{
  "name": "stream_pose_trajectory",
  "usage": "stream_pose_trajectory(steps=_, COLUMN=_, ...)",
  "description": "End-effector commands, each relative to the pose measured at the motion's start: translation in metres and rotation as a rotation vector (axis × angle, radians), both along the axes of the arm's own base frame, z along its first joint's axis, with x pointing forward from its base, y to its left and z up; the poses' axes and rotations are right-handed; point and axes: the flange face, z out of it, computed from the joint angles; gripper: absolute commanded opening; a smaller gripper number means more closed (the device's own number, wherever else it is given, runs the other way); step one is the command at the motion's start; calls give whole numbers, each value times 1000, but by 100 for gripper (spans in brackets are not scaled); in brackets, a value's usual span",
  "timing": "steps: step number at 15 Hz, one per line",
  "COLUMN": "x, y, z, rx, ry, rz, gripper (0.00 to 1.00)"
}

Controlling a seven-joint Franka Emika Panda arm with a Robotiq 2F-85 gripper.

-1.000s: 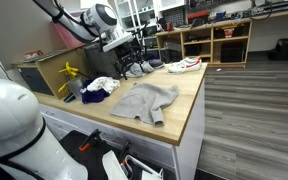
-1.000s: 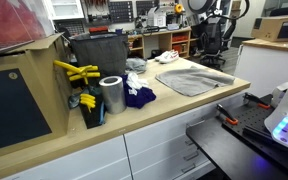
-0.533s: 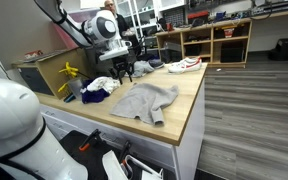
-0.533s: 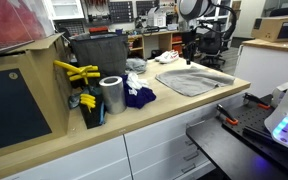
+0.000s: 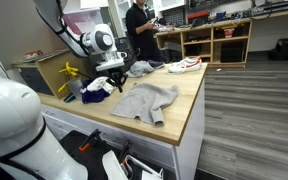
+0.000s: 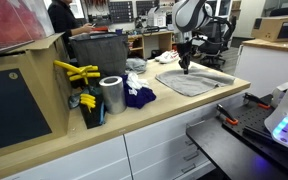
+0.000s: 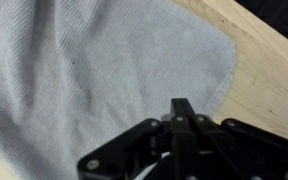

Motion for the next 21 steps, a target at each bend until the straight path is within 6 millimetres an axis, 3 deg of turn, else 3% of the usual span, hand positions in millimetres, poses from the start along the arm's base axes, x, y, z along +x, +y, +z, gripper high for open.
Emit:
stream_pose_trajectory(steps=1, x=-13, y=0, z=-14, rx=-9, ry=10, rz=5, gripper=0)
stream_pose_trajectory(steps=11, x=-41, y=-11, z=-46, rx=-44, ry=84, rz=28, gripper=0)
stream_pose_trajectory(steps=21, x=-50, y=9, z=-90, rx=-54, ry=68, rz=83, gripper=0)
